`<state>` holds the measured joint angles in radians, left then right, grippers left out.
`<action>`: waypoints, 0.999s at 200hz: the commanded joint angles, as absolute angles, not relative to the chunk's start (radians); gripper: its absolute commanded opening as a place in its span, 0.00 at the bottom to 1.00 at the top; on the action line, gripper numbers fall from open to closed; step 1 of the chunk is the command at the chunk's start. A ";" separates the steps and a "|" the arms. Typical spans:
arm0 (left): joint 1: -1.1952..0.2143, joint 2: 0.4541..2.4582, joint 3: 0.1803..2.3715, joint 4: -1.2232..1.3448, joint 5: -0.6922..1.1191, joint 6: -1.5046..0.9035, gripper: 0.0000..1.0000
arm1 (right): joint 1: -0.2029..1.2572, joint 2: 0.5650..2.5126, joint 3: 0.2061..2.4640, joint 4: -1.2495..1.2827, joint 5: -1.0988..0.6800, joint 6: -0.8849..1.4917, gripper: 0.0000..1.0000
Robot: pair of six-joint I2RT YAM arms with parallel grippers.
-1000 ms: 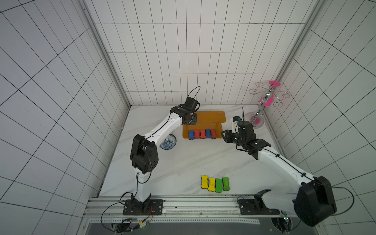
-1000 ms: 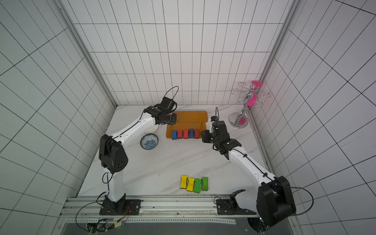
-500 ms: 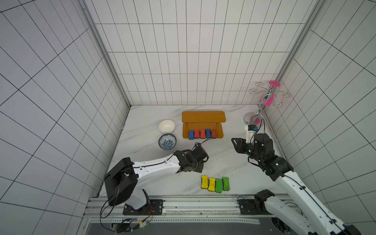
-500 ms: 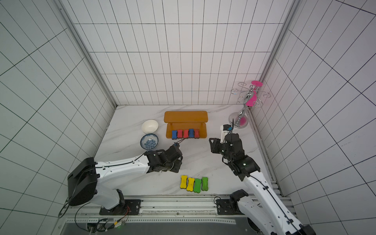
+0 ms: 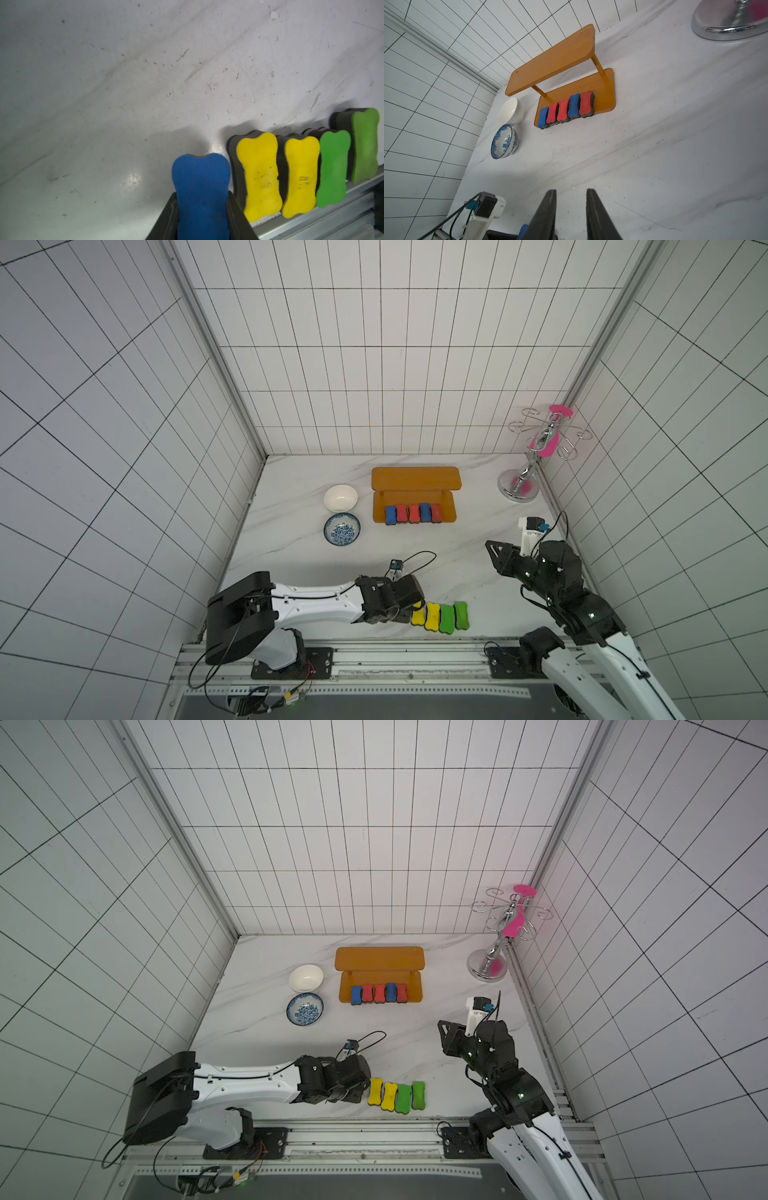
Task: Remove the whiteboard erasers from the shelf
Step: Place the whiteboard eraser at the center of the board.
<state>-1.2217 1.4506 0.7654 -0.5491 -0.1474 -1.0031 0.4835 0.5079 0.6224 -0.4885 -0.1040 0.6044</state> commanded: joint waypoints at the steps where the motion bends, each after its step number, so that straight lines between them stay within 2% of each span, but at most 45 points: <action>1: -1.226 1.439 0.754 -0.524 -0.181 -1.036 0.36 | 0.477 0.502 0.609 -0.506 -0.098 0.627 0.28; 94: -1.229 1.461 0.753 -0.508 -0.174 -1.035 0.54 | 0.477 0.512 0.565 -0.479 -0.096 0.627 0.28; 157: -1.229 1.460 0.760 -0.516 -0.181 -1.044 0.52 | 0.477 0.522 0.548 -0.456 -0.096 0.623 0.28; 200: -1.229 1.479 0.773 -0.516 -0.181 -1.046 0.45 | 0.476 0.515 0.545 -0.460 -0.097 0.621 0.28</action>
<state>-1.2232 1.4620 0.7570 -0.5270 -0.1658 -1.0428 0.4835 0.5232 0.5560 -0.4763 -0.1040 0.6224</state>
